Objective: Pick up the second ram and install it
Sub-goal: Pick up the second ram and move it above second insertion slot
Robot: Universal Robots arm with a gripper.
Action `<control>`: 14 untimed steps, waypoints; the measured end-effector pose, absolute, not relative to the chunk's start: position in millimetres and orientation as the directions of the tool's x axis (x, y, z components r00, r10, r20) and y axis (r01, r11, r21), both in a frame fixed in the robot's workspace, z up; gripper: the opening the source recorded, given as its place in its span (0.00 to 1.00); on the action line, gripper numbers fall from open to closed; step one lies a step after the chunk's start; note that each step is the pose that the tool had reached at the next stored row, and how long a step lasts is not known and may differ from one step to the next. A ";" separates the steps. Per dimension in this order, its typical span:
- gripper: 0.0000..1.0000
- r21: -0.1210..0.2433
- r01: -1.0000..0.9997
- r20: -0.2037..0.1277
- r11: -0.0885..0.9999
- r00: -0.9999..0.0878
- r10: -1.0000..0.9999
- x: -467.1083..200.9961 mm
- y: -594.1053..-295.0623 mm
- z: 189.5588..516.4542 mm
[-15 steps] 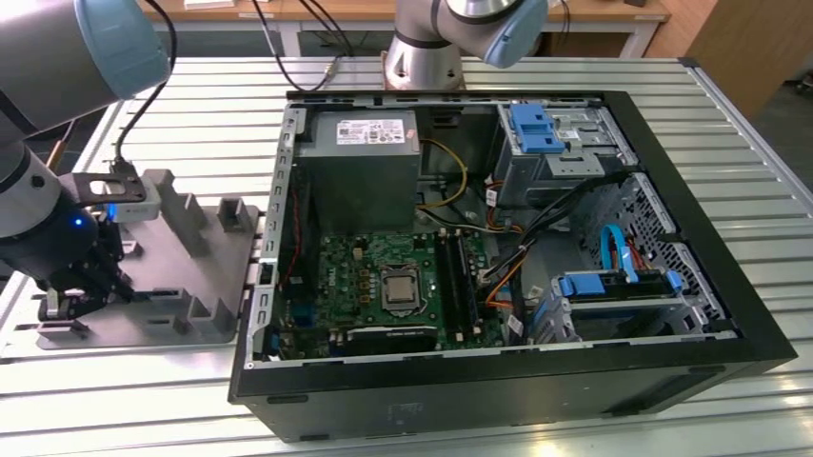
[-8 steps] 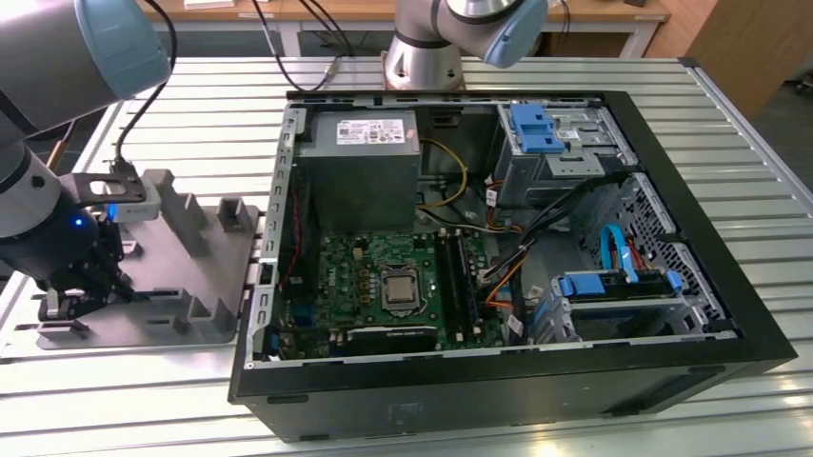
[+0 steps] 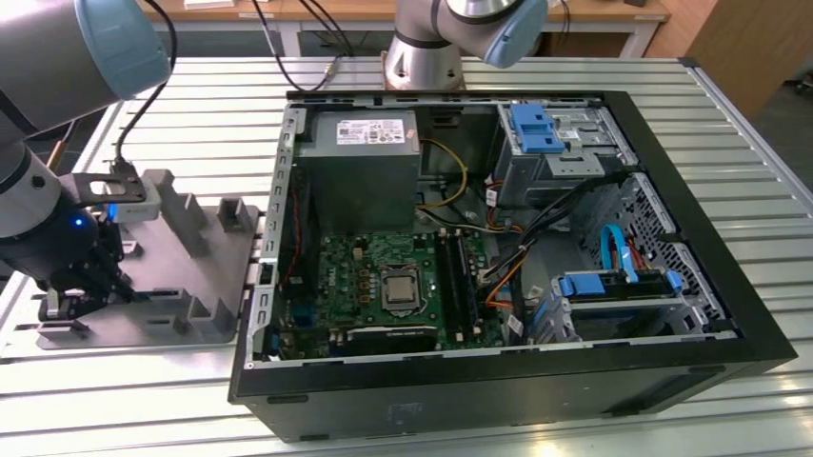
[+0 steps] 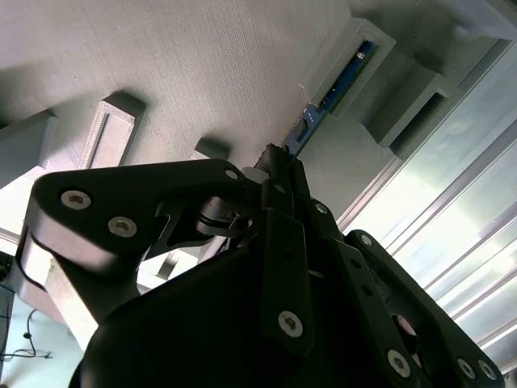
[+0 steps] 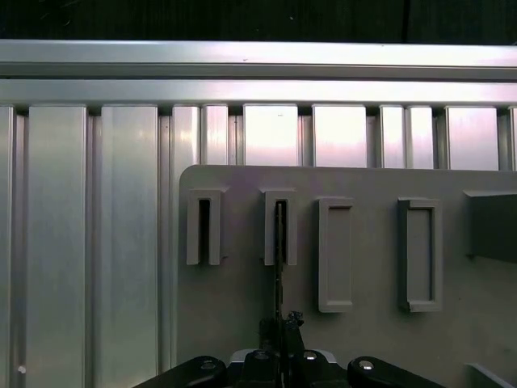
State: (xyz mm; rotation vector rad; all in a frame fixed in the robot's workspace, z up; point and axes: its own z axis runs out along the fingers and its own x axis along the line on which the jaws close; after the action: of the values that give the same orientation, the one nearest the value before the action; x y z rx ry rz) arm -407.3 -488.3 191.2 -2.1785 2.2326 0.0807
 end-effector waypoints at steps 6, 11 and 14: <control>0.14 0.022 -0.999 -0.052 0.024 -0.025 -0.998 -407.2 -488.2 192.1; 0.14 0.022 -0.999 -0.052 0.024 -0.025 -0.998 -407.3 -488.3 196.4; 0.14 0.022 -0.999 -0.052 0.024 -0.025 -0.998 -407.3 -488.2 198.5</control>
State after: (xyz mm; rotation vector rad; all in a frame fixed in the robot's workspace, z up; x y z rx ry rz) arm -407.3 -488.2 198.5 -2.1777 2.2321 0.0819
